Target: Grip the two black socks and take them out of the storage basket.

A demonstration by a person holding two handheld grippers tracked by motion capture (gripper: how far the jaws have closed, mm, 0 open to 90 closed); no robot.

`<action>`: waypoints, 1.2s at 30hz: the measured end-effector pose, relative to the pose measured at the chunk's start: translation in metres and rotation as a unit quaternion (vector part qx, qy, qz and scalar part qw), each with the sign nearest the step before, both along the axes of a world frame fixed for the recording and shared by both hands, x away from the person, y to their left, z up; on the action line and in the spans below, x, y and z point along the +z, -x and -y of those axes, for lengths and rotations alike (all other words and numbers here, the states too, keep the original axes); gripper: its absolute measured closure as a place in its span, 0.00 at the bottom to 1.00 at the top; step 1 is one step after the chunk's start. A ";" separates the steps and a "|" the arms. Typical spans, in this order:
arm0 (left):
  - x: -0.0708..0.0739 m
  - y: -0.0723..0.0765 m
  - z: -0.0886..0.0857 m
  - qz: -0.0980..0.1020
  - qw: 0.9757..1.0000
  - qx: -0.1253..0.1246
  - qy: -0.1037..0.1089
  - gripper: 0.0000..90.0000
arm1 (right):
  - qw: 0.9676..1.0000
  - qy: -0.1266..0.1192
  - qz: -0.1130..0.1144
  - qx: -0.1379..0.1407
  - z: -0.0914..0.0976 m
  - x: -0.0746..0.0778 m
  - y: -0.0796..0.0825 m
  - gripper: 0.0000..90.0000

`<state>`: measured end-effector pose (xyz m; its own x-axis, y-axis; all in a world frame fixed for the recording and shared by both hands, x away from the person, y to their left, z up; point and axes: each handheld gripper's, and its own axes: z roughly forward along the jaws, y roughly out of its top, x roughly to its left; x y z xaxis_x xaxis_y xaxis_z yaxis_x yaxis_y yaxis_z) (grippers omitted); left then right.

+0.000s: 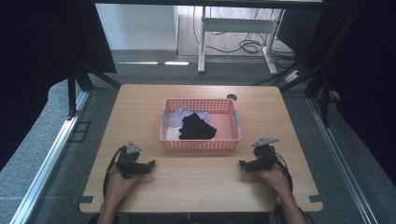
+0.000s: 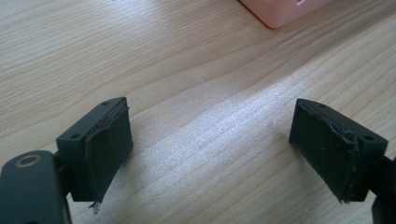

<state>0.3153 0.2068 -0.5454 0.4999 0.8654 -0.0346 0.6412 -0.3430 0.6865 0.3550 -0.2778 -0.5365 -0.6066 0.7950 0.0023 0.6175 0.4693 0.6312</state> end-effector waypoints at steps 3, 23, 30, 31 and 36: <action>0.000 0.000 0.000 0.001 1.000 -0.001 -0.001 0.14 | 1.000 0.000 0.002 0.007 0.001 -0.001 0.000 0.00; 0.000 0.000 0.000 0.001 1.000 -0.001 -0.001 0.14 | 1.000 0.005 -0.008 0.009 0.000 0.001 -0.001 0.01; 0.000 0.000 0.000 0.001 1.000 -0.002 -0.001 0.14 | 1.000 -0.006 -0.021 0.006 0.002 0.006 -0.001 0.10; 0.000 0.000 0.000 0.001 1.000 -0.001 -0.001 0.14 | 1.000 -0.009 -0.025 0.007 0.002 0.007 -0.001 0.11; 0.000 0.000 0.000 0.001 1.000 -0.001 0.000 0.14 | 0.999 -0.012 -0.029 0.012 0.000 0.015 0.000 0.14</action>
